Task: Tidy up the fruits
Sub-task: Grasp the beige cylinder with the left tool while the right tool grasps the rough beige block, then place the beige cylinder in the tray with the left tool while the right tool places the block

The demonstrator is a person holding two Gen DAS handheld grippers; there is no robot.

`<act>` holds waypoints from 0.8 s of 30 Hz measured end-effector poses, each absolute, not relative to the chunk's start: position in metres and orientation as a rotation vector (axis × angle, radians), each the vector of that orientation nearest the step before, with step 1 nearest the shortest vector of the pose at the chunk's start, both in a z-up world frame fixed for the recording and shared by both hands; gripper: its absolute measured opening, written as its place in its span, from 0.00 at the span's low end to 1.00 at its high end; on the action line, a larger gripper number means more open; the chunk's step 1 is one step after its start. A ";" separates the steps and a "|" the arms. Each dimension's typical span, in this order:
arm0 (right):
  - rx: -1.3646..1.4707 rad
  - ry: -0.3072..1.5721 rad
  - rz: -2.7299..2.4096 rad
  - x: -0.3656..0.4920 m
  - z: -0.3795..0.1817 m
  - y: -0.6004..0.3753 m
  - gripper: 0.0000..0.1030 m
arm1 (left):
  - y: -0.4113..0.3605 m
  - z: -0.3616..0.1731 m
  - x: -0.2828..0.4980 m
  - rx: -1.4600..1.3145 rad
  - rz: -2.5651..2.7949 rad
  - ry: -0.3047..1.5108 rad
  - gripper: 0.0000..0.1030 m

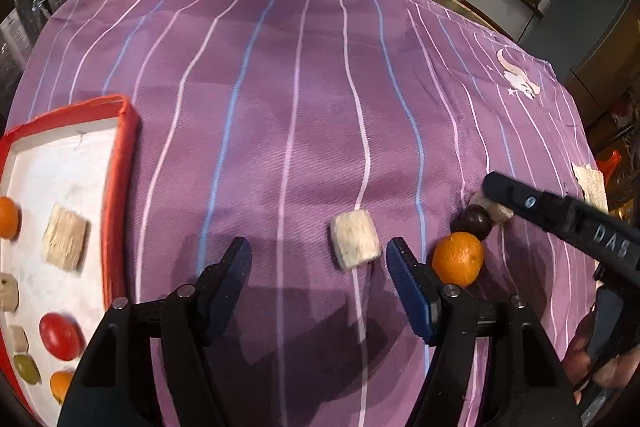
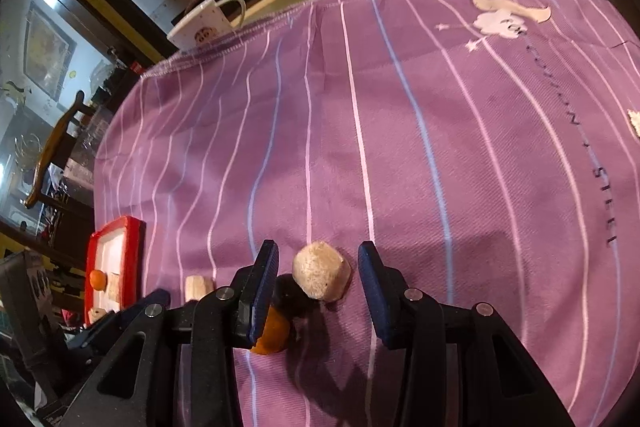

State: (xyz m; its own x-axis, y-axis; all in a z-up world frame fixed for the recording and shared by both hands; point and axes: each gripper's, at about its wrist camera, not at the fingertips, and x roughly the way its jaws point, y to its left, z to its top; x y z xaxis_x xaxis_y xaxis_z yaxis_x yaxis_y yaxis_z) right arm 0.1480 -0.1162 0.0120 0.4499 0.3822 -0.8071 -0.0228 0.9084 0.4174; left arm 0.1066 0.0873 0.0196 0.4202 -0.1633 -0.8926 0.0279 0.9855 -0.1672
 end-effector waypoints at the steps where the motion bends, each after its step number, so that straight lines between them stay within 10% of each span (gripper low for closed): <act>1: 0.369 1.087 0.259 0.148 0.009 -0.115 0.44 | 0.086 0.019 0.108 -0.131 -0.124 1.132 0.59; 6: 0.403 1.087 0.257 0.144 0.003 -0.117 0.38 | 0.070 0.020 0.109 -0.102 -0.179 1.130 0.25; 24: 0.404 1.027 0.288 0.092 0.034 -0.122 0.35 | 0.082 0.076 0.042 -0.065 -0.110 1.026 0.25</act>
